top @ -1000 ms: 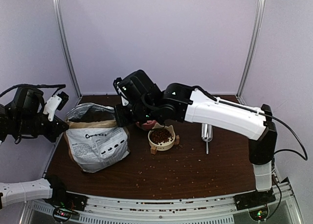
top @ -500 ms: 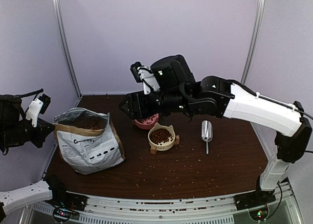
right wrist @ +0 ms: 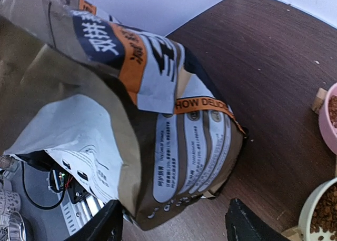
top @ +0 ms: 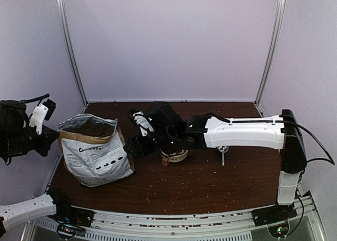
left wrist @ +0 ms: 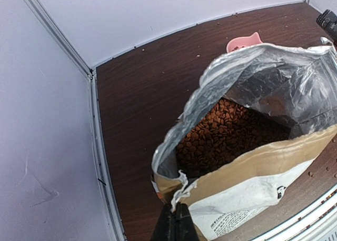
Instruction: Serve the pet food
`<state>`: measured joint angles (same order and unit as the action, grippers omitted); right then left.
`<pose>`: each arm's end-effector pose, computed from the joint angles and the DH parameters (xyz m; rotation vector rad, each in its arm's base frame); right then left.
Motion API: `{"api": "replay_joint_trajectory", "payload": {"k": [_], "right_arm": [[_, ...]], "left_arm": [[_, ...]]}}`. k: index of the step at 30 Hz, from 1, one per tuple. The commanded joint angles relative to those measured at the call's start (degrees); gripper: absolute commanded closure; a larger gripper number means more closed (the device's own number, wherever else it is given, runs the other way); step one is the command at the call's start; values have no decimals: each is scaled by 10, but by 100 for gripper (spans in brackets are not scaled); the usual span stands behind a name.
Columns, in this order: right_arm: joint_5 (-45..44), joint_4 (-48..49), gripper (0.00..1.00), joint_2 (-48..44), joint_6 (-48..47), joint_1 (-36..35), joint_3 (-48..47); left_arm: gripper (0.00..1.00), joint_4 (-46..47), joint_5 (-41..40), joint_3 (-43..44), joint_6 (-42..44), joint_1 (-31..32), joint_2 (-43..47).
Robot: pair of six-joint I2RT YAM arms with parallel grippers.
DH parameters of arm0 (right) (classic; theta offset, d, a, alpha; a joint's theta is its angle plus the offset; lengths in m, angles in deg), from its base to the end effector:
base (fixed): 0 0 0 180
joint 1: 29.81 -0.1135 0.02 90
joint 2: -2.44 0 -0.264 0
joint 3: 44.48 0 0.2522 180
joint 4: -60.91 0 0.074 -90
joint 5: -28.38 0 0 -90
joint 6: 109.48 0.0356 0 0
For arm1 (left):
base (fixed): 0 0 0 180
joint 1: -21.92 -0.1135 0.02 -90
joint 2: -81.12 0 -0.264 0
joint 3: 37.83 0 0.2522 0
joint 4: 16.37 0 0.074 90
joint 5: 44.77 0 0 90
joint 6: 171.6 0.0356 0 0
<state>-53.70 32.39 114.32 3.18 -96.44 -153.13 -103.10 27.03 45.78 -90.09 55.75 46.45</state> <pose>0.1792 0.4270 0.2868 -0.9473 2.1085 1.0181 0.0508 -0.0207 0.3878 0.3121 2.1704 -0.0601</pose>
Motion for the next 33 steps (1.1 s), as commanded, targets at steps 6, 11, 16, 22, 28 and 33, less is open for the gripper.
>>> {"api": "replay_joint_trajectory", "payload": {"k": [6, 11, 16, 22, 28, 33], "right_arm": [[116, 45, 58, 77, -8, 4, -107], [153, 45, 100, 42, -9, -11, -80], [136, 68, 100, -43, 2, -49, 27], [127, 128, 100, -93, 37, -102, 102], [91, 141, 87, -129, 24, -100, 129], [68, 81, 50, -156, -33, -94, 107]], "left_arm": [[100, 125, -52, 0, -2, -5, -11], [100, 125, -175, 6, -15, -6, -18], [100, 154, -249, 11, -13, -12, -20], [100, 231, -188, -26, 27, -15, -2], [100, 270, -30, -84, 55, -15, 50], [62, 208, 38, -64, 17, -15, 42]]}}
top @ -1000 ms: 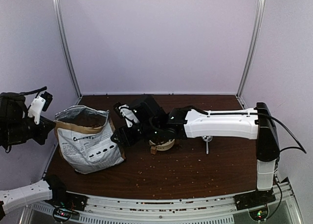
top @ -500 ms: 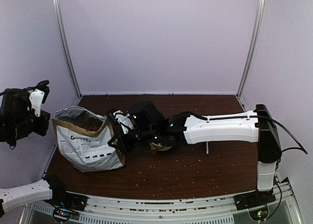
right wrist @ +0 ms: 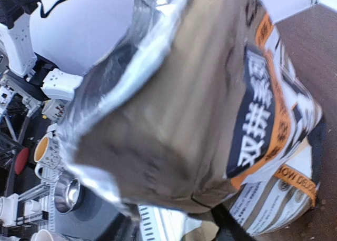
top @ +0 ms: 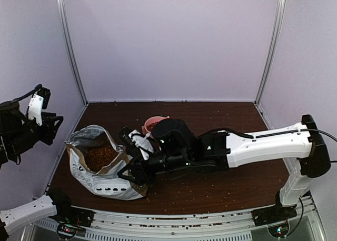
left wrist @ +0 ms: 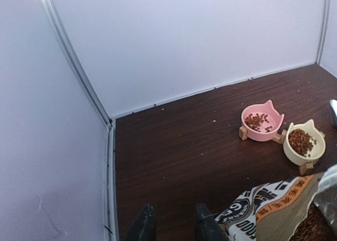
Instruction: Serve the pet food
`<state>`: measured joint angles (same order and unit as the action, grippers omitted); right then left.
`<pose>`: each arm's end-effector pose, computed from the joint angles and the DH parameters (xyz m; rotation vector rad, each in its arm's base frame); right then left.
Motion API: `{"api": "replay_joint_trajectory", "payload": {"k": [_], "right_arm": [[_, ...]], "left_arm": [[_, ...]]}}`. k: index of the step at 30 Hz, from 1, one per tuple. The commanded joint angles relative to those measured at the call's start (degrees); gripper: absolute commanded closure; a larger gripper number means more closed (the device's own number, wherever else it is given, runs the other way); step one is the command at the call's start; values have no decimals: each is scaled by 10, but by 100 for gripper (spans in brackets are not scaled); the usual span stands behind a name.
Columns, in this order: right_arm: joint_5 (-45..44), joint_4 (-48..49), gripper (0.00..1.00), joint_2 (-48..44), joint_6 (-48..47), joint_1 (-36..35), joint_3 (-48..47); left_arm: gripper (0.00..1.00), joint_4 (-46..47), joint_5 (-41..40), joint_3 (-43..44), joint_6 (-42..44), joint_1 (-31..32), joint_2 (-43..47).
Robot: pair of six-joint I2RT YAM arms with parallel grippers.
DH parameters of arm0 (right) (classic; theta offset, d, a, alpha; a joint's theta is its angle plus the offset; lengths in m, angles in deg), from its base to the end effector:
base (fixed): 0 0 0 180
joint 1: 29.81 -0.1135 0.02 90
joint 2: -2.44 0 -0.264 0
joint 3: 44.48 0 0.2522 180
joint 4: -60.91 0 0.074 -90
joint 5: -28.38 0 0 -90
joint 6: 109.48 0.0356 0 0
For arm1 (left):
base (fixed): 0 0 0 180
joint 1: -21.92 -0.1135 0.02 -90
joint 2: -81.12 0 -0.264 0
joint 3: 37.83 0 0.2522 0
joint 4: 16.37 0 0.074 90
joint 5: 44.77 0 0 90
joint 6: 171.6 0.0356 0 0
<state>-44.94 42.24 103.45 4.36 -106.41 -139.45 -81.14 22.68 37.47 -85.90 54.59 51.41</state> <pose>0.0873 0.4104 0.3009 -1.2002 1.9398 1.3312 0.0647 -0.0253 0.3894 0.2003 1.8689 -0.0676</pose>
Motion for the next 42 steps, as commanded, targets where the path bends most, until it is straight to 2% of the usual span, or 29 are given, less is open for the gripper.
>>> {"api": "replay_joint_trajectory", "payload": {"k": [1, 4, 7, 9, 12, 16, 28, 29, 30, 35, 42], "right_arm": [[-27, -34, 45, -56, -62, 6, -33], [-45, -53, 32, -85, -120, 7, -21], [-60, -49, 23, -95, -182, 8, -4], [-65, -57, 22, -86, -220, 8, -14], [-43, -60, 22, -67, -285, 8, -31], [-50, -29, 22, -51, -343, 8, -32], [-107, 17, 23, 28, -429, 6, -84], [-117, 16, 25, 32, -433, 5, -90], [-123, 15, 33, 34, -433, 6, -94], [-166, 44, 100, 10, -403, 7, -72], [-109, 155, 100, -67, -298, 35, 44]], "left_arm": [[54, -29, 98, 29, -40, -3, -17], [31, -65, 161, 46, -84, -3, -37], [20, -62, 236, 43, -97, -3, -32], [16, -46, 266, 38, -97, -3, -25], [15, -42, 309, 38, -88, -3, -27], [14, -42, 328, 34, -76, -3, -28], [13, -39, 384, 40, -3, -3, -37], [12, -32, 389, 39, 4, -3, -37], [12, -27, 400, 38, 11, -3, -37], [10, 8, 469, 49, 27, -3, -64], [11, 9, 537, 81, 82, -3, -146]]}}
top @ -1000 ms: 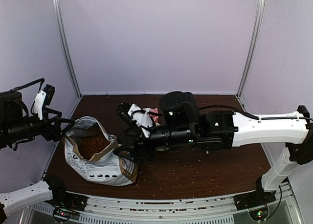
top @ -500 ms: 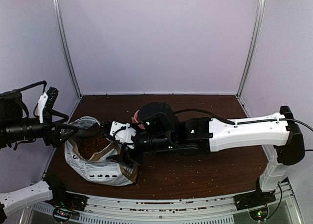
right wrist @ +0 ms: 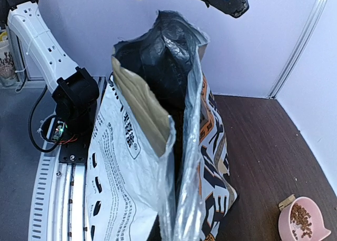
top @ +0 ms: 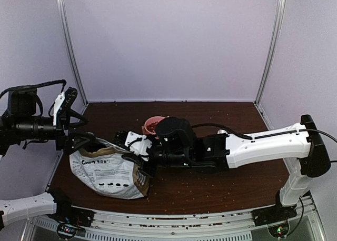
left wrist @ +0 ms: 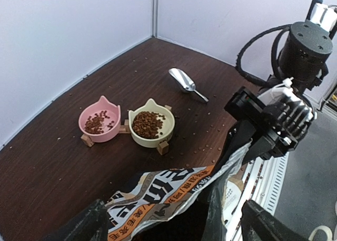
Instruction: Serve the pet food
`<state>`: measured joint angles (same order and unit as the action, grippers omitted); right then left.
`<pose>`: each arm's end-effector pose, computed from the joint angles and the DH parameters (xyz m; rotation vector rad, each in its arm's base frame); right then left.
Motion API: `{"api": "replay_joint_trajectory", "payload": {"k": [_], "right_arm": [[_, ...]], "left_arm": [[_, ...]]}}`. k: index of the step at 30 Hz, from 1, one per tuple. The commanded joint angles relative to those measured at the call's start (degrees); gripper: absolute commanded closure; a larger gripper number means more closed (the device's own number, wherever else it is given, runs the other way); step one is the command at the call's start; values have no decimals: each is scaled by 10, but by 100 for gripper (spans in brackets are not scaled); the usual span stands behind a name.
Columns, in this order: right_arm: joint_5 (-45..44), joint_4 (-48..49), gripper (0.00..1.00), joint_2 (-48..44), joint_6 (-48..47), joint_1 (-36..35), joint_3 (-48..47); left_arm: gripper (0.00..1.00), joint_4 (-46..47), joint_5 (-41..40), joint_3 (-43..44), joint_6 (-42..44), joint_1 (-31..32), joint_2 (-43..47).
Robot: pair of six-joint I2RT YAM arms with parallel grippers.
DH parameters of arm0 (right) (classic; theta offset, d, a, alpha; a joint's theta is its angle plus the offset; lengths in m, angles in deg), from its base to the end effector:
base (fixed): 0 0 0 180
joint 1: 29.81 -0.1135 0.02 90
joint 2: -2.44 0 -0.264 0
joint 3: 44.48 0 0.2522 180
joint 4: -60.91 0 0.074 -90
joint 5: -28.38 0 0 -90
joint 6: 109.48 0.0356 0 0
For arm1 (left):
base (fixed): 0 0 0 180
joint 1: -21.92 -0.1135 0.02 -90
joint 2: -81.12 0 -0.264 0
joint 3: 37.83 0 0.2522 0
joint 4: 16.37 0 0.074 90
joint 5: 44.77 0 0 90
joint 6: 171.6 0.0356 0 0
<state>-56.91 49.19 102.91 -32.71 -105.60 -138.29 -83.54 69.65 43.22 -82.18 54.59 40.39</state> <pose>0.1008 0.4102 0.3093 -1.4262 1.3672 0.8092 0.0823 -0.0702 0.4009 0.8364 1.9126 -0.7929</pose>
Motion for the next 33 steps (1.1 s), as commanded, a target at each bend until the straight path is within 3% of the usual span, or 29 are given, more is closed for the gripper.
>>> {"api": "replay_joint_trajectory", "payload": {"k": [1, 13, 19, 22, 27, 29, 30, 33], "right_arm": [[25, 93, 100, -65, 91, 32, 37], [78, 113, 100, -60, 134, 53, 34], [92, 124, 100, -62, 151, 59, 38], [105, 131, 100, -61, 161, 62, 43], [114, 133, 100, -67, 170, 64, 54], [115, 130, 94, -71, 170, 64, 58], [117, 127, 91, -73, 169, 64, 61], [118, 121, 84, -77, 165, 65, 67]], "left_arm": [[11, 33, 80, 26, 51, -3, -46], [13, 3, 141, 9, 86, 23, -110], [15, -13, 41, -10, 93, 85, -131], [30, -13, 12, -6, 91, 118, -153], [80, -20, -8, 6, 100, 136, -180], [96, -21, -5, 7, 103, 137, -181], [100, -21, -3, 6, 103, 137, -182], [100, -21, -1, 5, 103, 137, -177]]}}
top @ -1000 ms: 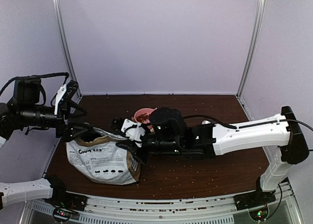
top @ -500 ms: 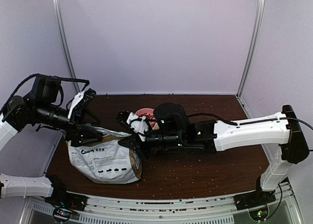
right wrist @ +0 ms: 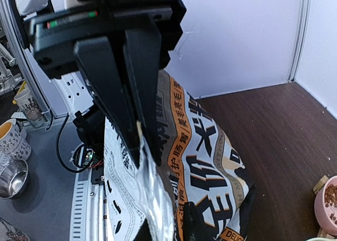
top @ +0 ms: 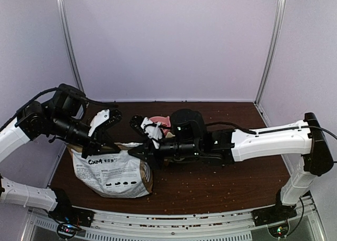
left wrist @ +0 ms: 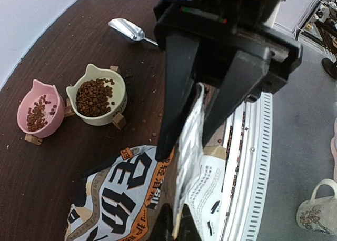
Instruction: Serve the pet food
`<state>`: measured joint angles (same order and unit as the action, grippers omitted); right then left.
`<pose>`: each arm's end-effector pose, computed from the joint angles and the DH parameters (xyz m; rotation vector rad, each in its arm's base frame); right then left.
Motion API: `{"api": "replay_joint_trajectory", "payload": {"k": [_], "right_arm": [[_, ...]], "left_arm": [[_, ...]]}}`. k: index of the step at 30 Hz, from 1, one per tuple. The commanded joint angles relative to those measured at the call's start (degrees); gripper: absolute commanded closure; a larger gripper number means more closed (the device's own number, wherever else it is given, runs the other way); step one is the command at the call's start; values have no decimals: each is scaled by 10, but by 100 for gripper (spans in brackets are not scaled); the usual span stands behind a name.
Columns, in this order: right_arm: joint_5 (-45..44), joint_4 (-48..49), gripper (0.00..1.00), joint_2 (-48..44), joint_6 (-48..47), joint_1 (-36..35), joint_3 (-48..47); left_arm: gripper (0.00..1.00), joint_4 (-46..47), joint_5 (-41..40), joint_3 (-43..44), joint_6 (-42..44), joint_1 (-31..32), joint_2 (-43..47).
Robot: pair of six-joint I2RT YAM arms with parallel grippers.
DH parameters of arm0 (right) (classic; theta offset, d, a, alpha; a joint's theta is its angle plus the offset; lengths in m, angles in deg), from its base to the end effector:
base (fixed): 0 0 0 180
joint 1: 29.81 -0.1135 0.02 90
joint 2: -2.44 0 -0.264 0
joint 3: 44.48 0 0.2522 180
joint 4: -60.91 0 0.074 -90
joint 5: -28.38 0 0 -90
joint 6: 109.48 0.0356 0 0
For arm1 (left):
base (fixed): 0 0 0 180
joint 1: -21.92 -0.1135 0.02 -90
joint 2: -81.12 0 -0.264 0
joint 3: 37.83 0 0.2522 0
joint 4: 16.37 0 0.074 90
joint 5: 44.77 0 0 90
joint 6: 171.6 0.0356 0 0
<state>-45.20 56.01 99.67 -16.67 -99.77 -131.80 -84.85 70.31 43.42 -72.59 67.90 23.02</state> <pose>0.1297 0.3851 0.3044 -1.2696 1.5176 1.1266 0.1191 -0.1450 0.3612 1.3085 2.0370 -0.8227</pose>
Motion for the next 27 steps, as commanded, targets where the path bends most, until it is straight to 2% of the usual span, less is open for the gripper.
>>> {"api": "replay_joint_trajectory", "payload": {"k": [1, 4, 9, 15, 18, 20, 22, 27], "right_arm": [[2, 52, 83, -45, 4, 7, 3], [5, 51, 76, -45, 5, 8, 5], [16, 40, 78, -39, 4, 9, -3], [50, 31, 63, -38, 6, 9, 0], [55, 32, 61, -41, 12, 9, 12], [53, 30, 63, -40, 12, 9, 18], [46, 29, 71, -41, 11, 10, 22], [46, 14, 75, -36, 8, 12, 18]], "left_arm": [[100, -7, -9, 2, 6, 3, -2], [100, -7, -12, 0, 2, 3, 3], [100, -7, -15, -1, -1, 3, 6], [100, -4, -26, 4, -12, 3, 6], [100, -5, -32, 5, -14, 4, 7], [100, -4, -33, 6, -14, 3, 7], [100, -4, -33, 7, -15, 3, 7], [100, -5, -34, 10, -16, 4, 7]]}}
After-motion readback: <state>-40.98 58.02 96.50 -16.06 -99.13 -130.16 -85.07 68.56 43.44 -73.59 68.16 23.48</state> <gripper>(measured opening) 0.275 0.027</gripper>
